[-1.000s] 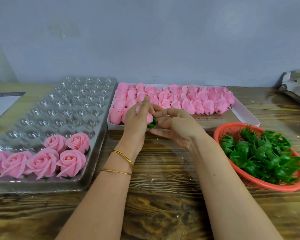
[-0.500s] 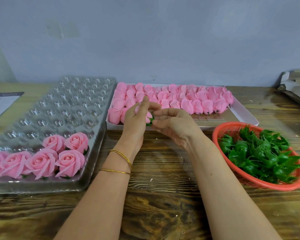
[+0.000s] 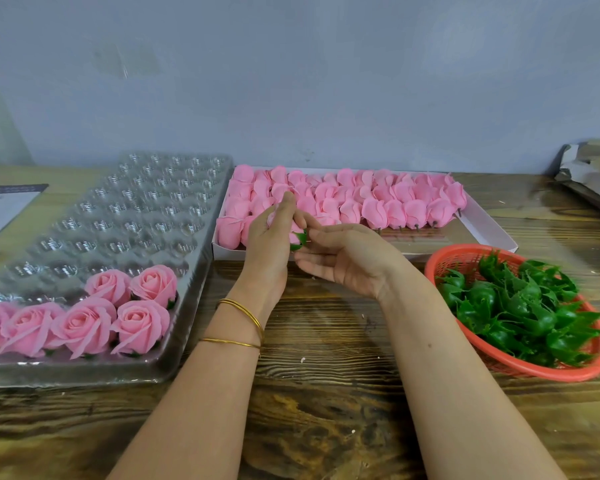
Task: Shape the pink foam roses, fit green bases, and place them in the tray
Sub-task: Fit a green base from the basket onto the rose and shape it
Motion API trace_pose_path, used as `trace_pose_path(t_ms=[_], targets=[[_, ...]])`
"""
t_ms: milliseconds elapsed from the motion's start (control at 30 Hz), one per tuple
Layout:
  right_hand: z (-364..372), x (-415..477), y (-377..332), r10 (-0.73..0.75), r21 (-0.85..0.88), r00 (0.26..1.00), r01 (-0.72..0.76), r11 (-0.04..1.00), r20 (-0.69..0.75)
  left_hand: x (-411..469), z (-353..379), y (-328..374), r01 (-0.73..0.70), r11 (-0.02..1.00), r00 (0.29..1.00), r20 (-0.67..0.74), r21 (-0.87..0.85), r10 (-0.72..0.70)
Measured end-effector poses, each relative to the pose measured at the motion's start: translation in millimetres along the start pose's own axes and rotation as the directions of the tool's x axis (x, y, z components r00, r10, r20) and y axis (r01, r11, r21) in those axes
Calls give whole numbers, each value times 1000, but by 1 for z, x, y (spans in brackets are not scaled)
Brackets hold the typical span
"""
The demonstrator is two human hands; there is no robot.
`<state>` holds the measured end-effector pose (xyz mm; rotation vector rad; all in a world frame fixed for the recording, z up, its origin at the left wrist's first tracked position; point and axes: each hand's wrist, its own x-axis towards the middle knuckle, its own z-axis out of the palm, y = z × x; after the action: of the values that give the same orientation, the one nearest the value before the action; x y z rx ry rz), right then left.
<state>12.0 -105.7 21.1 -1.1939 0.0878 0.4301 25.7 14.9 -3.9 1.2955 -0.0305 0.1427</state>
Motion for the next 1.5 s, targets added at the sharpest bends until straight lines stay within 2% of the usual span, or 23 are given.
trace_pose_path(t_ms=[200,533,800,1100,1233,1500], targets=[[-1,1,1,20,1,1000,-20,1000,17,1,-3,-2,-48,999,998,32,1,48],[-5,3,2,-7,-21,1000,7,1000,-3,2,-3,-4,-13,998,995,98,54,8],[-4,4,3,-79,-13,997,79,997,-11,3,-2,-7,-41,993,997,70,113,33],[-5,3,2,18,78,997,-24,997,74,5,-3,-7,-37,998,998,50,47,35],[-5,1,1,64,53,993,-70,996,95,6,-4,-7,-39,999,998,54,36,37],[-4,0,2,-10,56,997,5,998,77,6,-6,-7,-11,996,994,106,91,1]])
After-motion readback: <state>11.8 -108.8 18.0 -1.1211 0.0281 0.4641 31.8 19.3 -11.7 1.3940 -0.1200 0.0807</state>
